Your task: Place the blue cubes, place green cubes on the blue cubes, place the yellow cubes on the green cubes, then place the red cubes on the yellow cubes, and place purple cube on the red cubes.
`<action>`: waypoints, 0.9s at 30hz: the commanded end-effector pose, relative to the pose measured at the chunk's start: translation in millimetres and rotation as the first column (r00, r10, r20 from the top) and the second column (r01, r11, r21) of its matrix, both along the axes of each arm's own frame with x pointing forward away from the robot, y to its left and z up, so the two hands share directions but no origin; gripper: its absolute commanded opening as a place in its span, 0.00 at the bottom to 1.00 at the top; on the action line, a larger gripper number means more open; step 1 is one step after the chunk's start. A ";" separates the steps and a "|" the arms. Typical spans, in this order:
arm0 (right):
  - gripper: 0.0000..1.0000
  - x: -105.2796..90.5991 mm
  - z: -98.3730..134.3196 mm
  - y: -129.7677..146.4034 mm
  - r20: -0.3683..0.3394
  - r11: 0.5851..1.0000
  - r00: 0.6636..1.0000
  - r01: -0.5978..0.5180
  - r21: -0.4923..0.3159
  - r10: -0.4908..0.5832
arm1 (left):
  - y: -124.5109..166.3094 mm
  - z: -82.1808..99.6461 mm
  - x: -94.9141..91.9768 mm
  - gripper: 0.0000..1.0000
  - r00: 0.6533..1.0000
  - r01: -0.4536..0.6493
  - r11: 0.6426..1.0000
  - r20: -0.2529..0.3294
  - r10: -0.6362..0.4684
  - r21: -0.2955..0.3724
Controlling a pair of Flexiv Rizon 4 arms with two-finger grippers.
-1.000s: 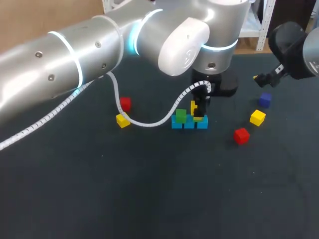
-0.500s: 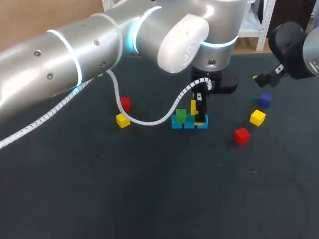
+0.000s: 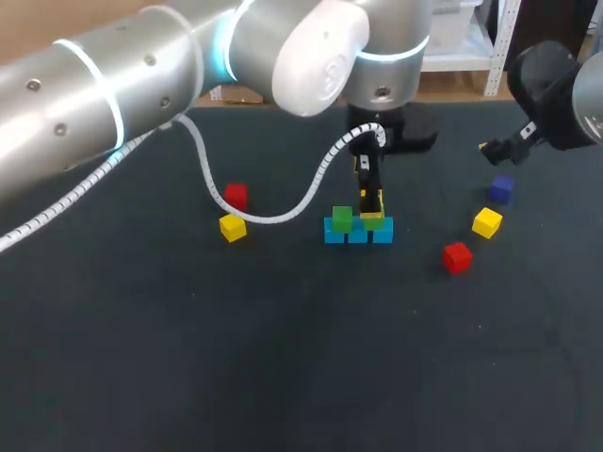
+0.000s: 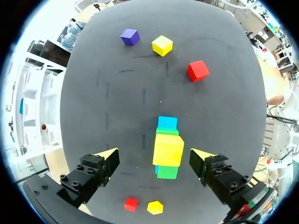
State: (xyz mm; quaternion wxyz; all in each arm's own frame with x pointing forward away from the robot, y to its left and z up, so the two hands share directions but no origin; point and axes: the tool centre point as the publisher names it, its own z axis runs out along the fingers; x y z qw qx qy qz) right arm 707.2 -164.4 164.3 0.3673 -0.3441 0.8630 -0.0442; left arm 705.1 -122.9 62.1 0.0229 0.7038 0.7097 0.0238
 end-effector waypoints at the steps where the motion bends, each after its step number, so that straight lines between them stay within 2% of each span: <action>1: 1.00 -1.7 -2.2 -0.3 0.012 1.000 1.000 0.003 0.003 -0.003 | 0.2 -1.3 -2.2 1.00 1.000 0.005 1.000 0.002 -0.005 -0.006; 8: 1.00 -1.7 -2.2 -0.3 0.012 1.000 1.000 0.003 0.003 -0.003 | -1.8 -2.4 -2.9 1.00 1.000 0.012 1.000 0.010 -0.012 -0.013; 11: 1.00 -1.7 -2.2 -0.3 0.012 1.000 1.000 0.003 0.003 -0.003 | -2.2 -2.0 -3.8 0.83 1.000 0.015 1.000 0.010 -0.015 -0.014; 17: 1.00 -1.7 -2.2 -0.3 0.012 1.000 1.000 0.003 0.003 -0.003 | -1.5 -1.6 -5.2 0.77 1.000 0.016 1.000 0.010 -0.016 -0.014; 20: 1.00 -1.7 -2.2 -0.3 0.012 1.000 1.000 0.003 0.003 -0.003 | -1.1 -0.9 -5.8 0.60 1.000 0.016 1.000 0.011 -0.016 -0.016; 21: 1.00 -1.7 -2.2 -0.3 0.012 1.000 1.000 0.003 0.003 -0.003 | -1.1 -0.8 -5.8 0.50 1.000 0.016 1.000 0.011 -0.015 -0.016; 22: 1.00 -1.7 -2.2 -0.3 0.012 1.000 1.000 0.003 0.003 -0.003 | -1.1 -0.7 -5.8 0.47 1.000 0.015 1.000 0.011 -0.015 -0.016; 24: 1.00 -1.7 -2.2 -0.3 0.012 1.000 1.000 0.003 0.003 -0.003 | -1.1 -0.5 -5.9 0.31 1.000 0.016 1.000 0.012 -0.016 -0.016; 27: 1.00 -1.7 -2.2 -0.3 0.012 1.000 1.000 0.003 0.003 -0.003 | -1.6 -0.1 -7.2 0.22 1.000 0.021 1.000 0.012 -0.021 -0.017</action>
